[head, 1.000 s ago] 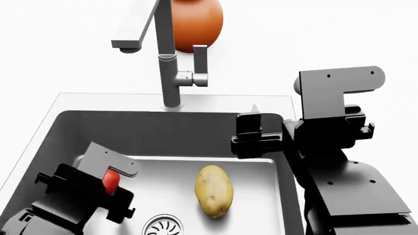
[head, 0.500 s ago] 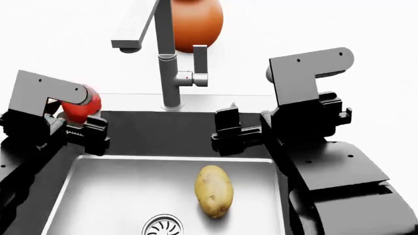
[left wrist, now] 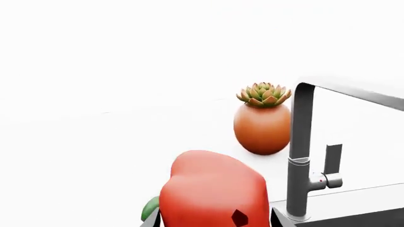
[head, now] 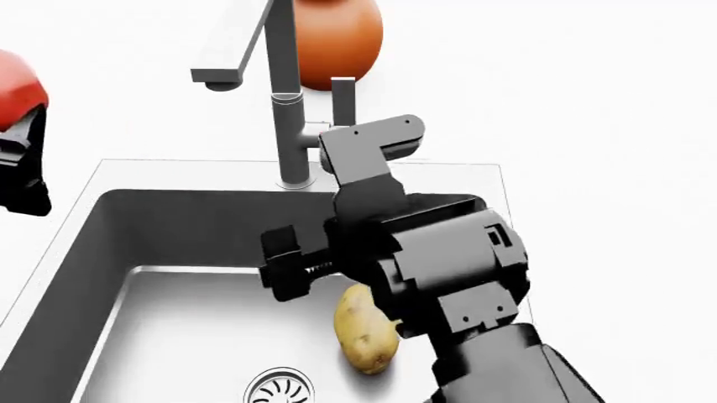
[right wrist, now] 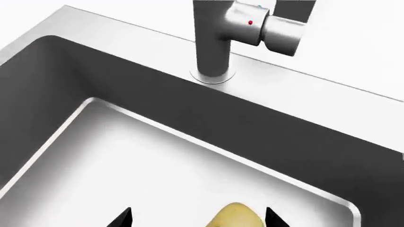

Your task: Pick the vegetables from the sink and place them on the cutting board.

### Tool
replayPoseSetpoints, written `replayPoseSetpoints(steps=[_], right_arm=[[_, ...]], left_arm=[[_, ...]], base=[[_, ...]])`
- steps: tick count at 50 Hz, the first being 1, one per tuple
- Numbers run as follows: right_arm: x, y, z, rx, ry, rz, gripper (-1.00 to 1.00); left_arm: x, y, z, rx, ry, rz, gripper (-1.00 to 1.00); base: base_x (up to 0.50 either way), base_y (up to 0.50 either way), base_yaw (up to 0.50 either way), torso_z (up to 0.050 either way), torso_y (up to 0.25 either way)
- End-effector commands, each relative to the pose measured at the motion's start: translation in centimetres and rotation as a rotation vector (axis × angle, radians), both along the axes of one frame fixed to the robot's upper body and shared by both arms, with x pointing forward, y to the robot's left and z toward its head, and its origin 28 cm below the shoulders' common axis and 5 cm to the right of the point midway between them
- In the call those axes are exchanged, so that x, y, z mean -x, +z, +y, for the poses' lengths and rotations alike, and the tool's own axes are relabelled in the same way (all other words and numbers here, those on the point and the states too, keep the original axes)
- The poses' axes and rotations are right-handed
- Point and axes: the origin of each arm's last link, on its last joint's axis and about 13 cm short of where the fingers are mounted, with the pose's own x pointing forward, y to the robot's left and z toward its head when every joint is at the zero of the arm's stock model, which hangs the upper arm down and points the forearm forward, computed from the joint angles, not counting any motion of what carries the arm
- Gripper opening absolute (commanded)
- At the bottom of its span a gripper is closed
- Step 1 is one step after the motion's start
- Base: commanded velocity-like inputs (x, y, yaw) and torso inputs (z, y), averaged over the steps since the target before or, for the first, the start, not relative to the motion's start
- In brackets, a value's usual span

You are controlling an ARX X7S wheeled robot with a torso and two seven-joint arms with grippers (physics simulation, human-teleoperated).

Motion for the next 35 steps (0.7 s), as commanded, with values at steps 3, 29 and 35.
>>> replayPoseSetpoints(steps=[3, 29, 35], right_arm=[[-0.9, -2.5, -1.2, -0.016, -0.134, 0.099, 1.0], [-0.7, -3.7, -1.9, 0.068, -0.193, 0.109, 1.0], [-0.6, -4.0, -2.0, 0.069, -0.19, 0.119, 1.0]], left_arm=[[1.4, 0.2, 0.4, 0.012, -0.005, -0.028, -1.0], [1.9, -0.7, 1.8, 0.027, -0.007, -0.009, -1.0], [1.8, -0.2, 2.0, 0.062, -0.038, -0.07, -1.0]], base=[[0.0, 0.0, 0.0, 0.0, 0.003], [0.0, 0.0, 0.0, 0.0, 0.0], [0.0, 0.0, 0.0, 0.0, 0.0]])
